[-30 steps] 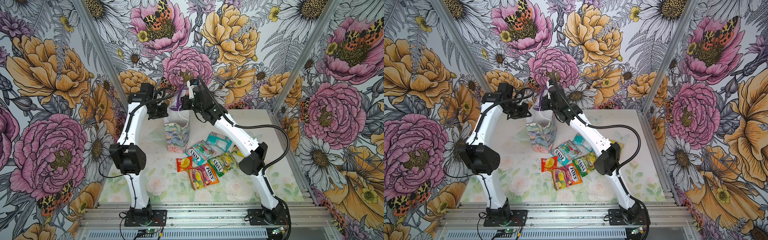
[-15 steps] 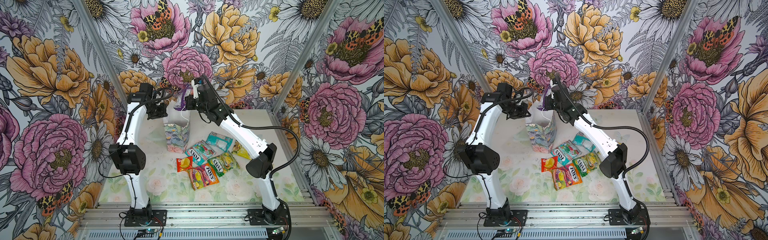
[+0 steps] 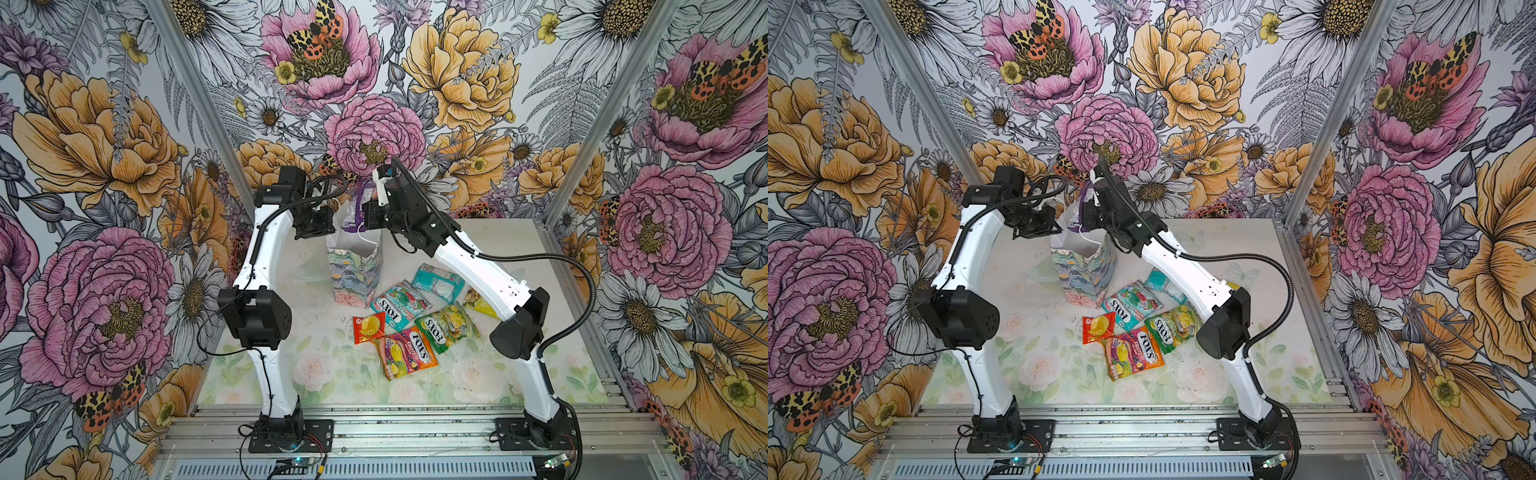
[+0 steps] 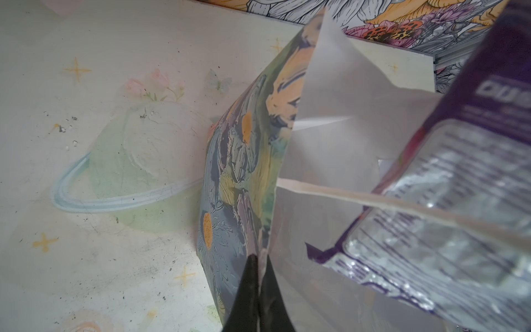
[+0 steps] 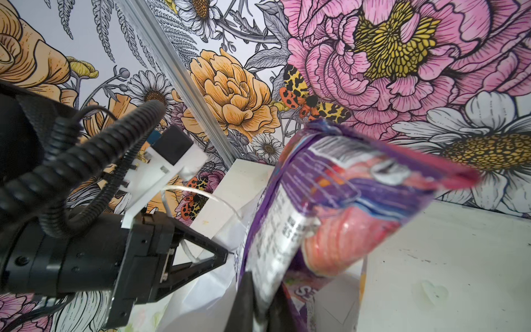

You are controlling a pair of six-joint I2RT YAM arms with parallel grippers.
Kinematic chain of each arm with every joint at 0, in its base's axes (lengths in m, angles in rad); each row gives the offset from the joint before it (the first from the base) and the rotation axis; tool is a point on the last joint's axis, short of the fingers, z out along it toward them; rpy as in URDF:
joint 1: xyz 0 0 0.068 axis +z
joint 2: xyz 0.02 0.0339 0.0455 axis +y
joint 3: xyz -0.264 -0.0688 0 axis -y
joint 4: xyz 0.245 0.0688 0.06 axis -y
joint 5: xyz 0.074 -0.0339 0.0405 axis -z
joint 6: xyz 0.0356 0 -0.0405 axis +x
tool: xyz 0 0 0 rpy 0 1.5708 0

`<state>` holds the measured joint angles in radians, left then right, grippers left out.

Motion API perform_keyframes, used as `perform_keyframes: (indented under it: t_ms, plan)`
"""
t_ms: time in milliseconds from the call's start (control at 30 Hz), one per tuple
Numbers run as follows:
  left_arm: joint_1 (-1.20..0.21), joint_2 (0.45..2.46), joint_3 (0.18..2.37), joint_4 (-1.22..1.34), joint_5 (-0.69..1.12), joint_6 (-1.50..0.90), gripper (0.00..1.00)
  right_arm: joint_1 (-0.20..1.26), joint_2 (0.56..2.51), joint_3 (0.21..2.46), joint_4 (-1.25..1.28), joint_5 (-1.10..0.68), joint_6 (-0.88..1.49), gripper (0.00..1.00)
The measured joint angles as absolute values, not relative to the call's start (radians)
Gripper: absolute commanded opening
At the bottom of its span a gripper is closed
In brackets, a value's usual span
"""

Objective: Place the snacks into the paper bag
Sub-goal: Place the snack in the paper bag.

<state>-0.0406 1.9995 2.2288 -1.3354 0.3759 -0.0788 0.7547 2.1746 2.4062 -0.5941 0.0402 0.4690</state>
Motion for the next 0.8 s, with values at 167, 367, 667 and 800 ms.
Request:
perform_keyframes:
  t_ms: [167,367,667,800]
  plan:
    - [-0.041,2.0,2.229,-1.335,0.376,-0.079,0.0,0.766,2.199,2.446,-0.598,0.021,0.477,0.0]
    - [-0.041,2.0,2.228,-1.335,0.376,-0.079,0.0,0.772,2.221,2.473,-0.597,-0.004,0.501,0.0]
    - [-0.035,1.999,2.221,-1.336,0.376,-0.079,0.0,0.773,2.215,2.432,-0.59,-0.016,0.519,0.0]
    - [-0.027,1.999,2.217,-1.337,0.376,-0.079,0.0,0.772,2.196,2.367,-0.585,-0.014,0.523,0.0]
